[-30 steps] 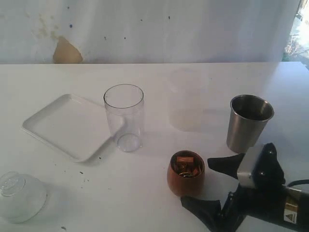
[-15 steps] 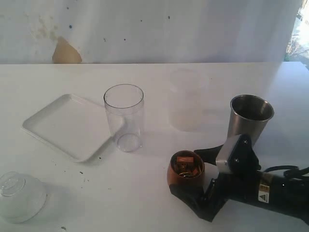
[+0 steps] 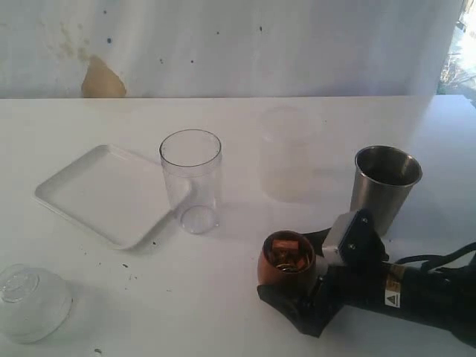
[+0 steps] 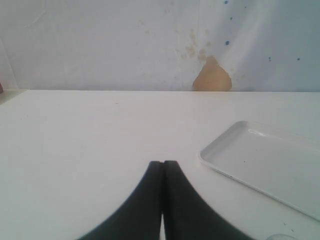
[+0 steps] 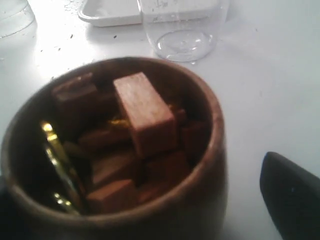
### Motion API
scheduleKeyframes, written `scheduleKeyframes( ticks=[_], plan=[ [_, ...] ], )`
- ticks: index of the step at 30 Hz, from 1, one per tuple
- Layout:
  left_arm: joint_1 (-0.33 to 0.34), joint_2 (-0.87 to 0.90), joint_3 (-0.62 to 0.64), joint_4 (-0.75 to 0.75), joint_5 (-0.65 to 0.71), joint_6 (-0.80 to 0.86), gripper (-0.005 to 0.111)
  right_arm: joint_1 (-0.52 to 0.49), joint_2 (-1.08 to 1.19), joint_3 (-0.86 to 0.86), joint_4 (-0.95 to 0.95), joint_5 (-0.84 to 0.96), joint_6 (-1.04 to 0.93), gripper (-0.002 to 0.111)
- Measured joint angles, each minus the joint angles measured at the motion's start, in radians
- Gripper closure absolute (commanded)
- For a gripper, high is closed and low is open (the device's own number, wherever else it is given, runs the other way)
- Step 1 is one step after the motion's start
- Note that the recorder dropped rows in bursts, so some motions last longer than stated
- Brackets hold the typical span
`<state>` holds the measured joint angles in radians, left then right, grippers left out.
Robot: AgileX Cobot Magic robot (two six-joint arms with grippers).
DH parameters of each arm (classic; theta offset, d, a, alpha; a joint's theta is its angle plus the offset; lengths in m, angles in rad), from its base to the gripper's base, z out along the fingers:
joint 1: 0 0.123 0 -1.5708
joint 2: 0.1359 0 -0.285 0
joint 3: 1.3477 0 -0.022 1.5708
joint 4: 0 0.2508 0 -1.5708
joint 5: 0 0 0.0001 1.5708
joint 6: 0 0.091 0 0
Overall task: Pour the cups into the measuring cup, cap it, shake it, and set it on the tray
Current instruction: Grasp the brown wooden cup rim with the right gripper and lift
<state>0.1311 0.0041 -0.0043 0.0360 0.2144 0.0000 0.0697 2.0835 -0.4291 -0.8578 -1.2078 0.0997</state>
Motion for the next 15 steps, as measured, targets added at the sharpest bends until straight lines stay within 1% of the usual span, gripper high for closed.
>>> scheduleKeyframes(
  ticks=[3,10,15],
  plan=[
    [0.000,0.000,0.000,0.000,0.000,0.000,0.106,0.002,0.000,-0.015,0.000,0.002,-0.006,0.004],
    [0.000,0.000,0.000,0.000,0.000,0.000,0.106,0.057,0.000,-0.065,0.016,0.029,-0.009,0.004],
    [0.000,0.000,0.000,0.000,0.000,0.000,0.106,0.070,0.000,-0.073,0.028,0.048,-0.012,0.004]
  ],
)
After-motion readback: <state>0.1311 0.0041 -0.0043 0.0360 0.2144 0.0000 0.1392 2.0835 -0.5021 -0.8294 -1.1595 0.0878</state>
